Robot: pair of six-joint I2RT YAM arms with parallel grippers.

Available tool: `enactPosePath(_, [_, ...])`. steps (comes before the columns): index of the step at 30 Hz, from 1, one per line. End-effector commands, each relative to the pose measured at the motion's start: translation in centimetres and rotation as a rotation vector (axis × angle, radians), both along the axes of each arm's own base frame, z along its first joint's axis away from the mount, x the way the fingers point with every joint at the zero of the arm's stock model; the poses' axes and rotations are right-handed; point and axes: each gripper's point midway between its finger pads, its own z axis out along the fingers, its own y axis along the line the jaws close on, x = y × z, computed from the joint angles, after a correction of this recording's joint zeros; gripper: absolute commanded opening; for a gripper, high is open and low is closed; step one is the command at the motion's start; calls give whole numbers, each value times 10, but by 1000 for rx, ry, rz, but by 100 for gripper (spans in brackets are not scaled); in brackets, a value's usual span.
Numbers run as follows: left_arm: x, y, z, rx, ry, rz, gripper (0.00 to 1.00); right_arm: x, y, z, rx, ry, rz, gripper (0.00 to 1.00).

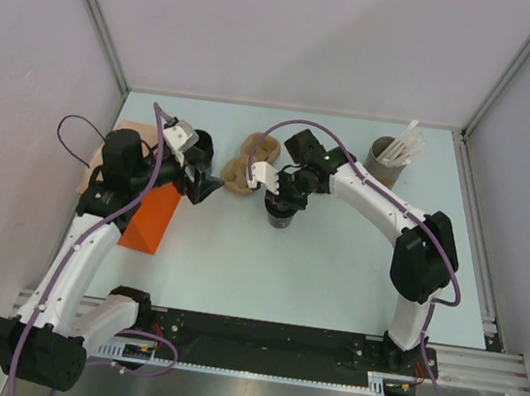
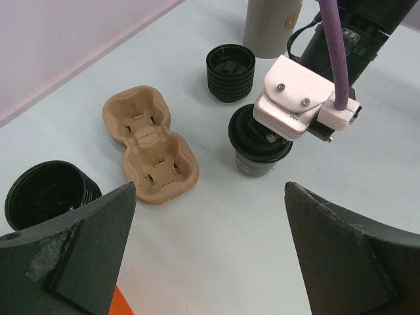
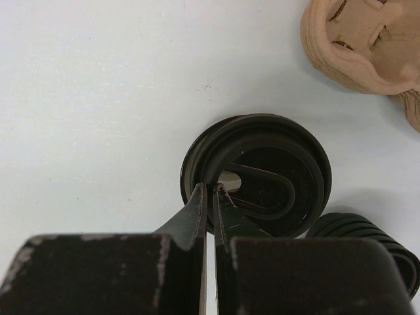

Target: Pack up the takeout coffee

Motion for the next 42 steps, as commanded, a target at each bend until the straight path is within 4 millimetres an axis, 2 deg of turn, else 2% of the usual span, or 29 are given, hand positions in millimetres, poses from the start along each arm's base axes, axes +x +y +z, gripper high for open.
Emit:
enactPosePath(1, [4, 1, 7, -5, -41, 0, 100, -6, 3, -1, -2, 23, 18, 0])
enactPosePath(13, [4, 1, 6, -5, -38, 1, 100, 1, 6, 38, 97, -37, -8, 0])
enactPosePath(17, [5, 1, 6, -5, -38, 1, 100, -2, 3, 39, 95, -21, -8, 0])
enactPosePath(30, [5, 1, 4, -5, -34, -1, 100, -6, -1, 25, 56, 31, -4, 0])
enactPosePath(42, [4, 0, 3, -6, -32, -4, 100, -6, 9, 22, 67, 28, 5, 0])
